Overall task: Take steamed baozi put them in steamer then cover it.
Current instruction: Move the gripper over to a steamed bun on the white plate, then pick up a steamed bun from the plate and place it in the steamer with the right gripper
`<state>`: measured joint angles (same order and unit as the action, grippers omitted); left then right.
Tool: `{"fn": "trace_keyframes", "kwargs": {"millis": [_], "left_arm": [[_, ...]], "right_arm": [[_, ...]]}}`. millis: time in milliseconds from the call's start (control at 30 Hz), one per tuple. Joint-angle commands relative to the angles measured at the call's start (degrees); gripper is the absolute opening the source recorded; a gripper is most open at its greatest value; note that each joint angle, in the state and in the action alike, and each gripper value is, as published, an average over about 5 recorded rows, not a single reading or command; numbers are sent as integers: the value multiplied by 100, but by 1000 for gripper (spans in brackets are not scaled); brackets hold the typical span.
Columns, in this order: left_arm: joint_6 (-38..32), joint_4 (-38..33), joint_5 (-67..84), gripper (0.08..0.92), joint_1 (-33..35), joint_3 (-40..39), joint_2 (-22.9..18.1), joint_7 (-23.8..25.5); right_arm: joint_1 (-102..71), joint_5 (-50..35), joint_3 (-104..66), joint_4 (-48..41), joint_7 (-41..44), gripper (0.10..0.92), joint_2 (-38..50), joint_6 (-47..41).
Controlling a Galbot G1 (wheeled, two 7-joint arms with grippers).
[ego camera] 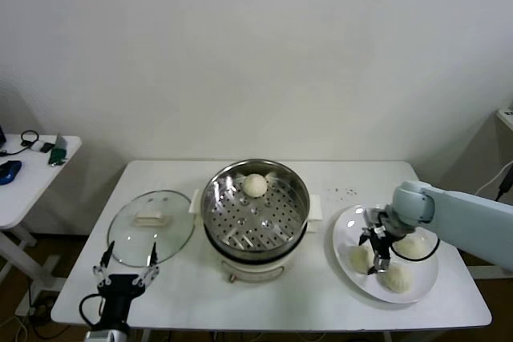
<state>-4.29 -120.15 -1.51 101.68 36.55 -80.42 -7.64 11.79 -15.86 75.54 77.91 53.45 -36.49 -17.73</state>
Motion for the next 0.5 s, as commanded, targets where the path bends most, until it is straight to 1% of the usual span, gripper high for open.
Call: {"fn": "trace_keyframes", "kwargs": {"millis": [33,133,333,500], "left_arm": [[2,-15,-2,823,0,1,3,1],[-1,-19,-2,823,6,-2,0,0],[-5,-28,4,823,9,3,0,-1],[16,-54,4,823,-20,-27,1,-1]], "right_arm": [[-75,-1,-48,-78,51,748,-80,-5],[-47,-49,-44,-60,50,705,-42,-5],[238,-370,-12,-25,17,696,79,-36],[1200,-942,343,-59,54,696,91,-41]]}}
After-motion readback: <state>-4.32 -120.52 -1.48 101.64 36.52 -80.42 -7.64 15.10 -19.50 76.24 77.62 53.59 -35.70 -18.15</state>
